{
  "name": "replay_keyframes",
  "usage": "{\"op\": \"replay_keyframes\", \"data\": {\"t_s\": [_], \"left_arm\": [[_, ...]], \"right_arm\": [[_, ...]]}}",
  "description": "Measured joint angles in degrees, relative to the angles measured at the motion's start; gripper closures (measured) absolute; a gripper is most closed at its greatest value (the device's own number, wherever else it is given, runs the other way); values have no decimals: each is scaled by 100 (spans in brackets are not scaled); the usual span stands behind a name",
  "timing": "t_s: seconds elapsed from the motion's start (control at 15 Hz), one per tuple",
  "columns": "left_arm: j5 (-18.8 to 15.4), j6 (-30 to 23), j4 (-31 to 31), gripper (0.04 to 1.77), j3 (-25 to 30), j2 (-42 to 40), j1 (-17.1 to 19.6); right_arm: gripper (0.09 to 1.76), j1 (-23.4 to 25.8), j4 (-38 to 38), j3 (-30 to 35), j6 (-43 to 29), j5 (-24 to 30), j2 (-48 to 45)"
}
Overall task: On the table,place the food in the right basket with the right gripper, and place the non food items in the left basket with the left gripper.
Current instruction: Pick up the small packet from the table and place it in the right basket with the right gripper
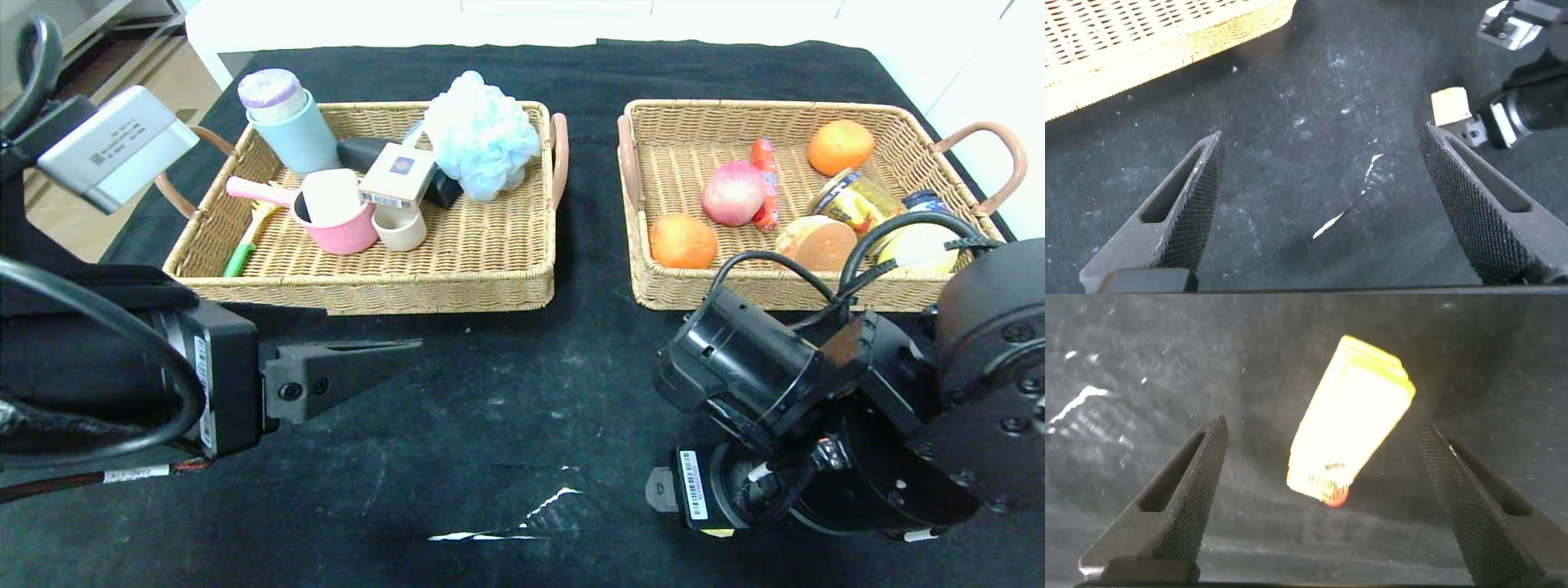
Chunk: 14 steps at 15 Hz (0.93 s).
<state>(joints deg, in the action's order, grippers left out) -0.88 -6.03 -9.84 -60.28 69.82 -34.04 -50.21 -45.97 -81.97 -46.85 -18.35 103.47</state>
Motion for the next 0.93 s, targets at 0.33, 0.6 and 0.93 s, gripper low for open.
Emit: {"op": "replay_keyframes", "data": {"t_s": [0.33, 0.6, 0.93], "left_arm": [[0, -2, 26, 9, 26, 39, -6], [0, -5, 33, 9, 33, 46, -6], [0, -5, 30, 9, 34, 46, -6]], "right_arm": [[28, 57, -5, 2, -26, -1, 72], [87, 41, -9, 50, -26, 10, 71], [149, 33, -13, 52, -12, -1, 63]]}}
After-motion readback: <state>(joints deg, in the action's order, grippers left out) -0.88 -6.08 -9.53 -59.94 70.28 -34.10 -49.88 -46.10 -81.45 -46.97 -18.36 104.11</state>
